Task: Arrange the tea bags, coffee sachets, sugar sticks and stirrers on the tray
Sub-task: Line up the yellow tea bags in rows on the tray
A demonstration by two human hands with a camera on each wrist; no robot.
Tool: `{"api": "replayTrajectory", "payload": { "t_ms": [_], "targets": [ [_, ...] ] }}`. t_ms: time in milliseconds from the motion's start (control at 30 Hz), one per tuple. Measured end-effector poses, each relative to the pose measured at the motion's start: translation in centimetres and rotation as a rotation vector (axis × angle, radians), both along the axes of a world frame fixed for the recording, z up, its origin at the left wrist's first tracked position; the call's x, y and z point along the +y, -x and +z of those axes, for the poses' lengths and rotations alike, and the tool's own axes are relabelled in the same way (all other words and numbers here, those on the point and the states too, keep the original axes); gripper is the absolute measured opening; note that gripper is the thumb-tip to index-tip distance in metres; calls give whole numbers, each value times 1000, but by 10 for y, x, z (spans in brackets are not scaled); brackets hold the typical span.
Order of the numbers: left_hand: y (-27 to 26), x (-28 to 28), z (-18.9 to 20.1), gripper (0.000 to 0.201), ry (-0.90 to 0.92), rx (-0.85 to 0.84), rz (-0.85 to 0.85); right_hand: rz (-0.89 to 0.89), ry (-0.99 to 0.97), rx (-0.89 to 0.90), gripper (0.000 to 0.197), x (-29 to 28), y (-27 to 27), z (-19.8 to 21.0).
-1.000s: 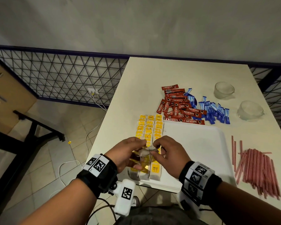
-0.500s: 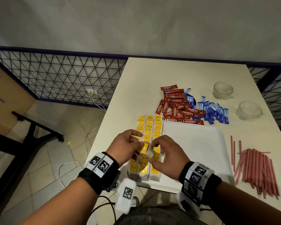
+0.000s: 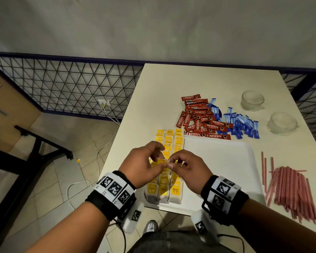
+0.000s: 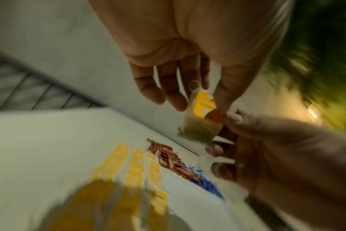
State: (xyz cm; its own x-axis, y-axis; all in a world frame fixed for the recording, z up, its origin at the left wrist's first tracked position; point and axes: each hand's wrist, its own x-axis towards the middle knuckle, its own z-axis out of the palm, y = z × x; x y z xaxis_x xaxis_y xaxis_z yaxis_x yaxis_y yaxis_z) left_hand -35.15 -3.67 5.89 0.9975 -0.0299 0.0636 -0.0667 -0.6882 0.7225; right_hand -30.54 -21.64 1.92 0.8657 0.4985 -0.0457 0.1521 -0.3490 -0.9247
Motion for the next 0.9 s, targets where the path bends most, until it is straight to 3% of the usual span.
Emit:
{"api": "replayTrajectory", "payload": {
  "t_ms": [67,133,233,400,467,533,700,900],
  "targets": [
    [4,0,-13,41,303,169,108,-25,-59,73,19,0,0,-1],
    [6,-3,-28,45,417,228,121,-52,-121,135,19,0,1,-1],
    [9,-7,-40,47,376,229,113,-82,-147,183,19,-4,1,-4],
    [11,-17,-52,53,309,298,82,-34,5,172,19,-12,5,-12],
    [17,-18,-59,37,227,360,60,-13,125,197,23,-16,10,-22],
    [24,-12,-67,21,184,393,114,-16,235,278,22,-23,16,-35],
    [41,19,-95,10,-104,477,363,-66,314,551,14,-33,29,-58],
    [48,22,-106,10,-106,527,330,-106,244,703,14,-26,34,-57]
  ]
}}
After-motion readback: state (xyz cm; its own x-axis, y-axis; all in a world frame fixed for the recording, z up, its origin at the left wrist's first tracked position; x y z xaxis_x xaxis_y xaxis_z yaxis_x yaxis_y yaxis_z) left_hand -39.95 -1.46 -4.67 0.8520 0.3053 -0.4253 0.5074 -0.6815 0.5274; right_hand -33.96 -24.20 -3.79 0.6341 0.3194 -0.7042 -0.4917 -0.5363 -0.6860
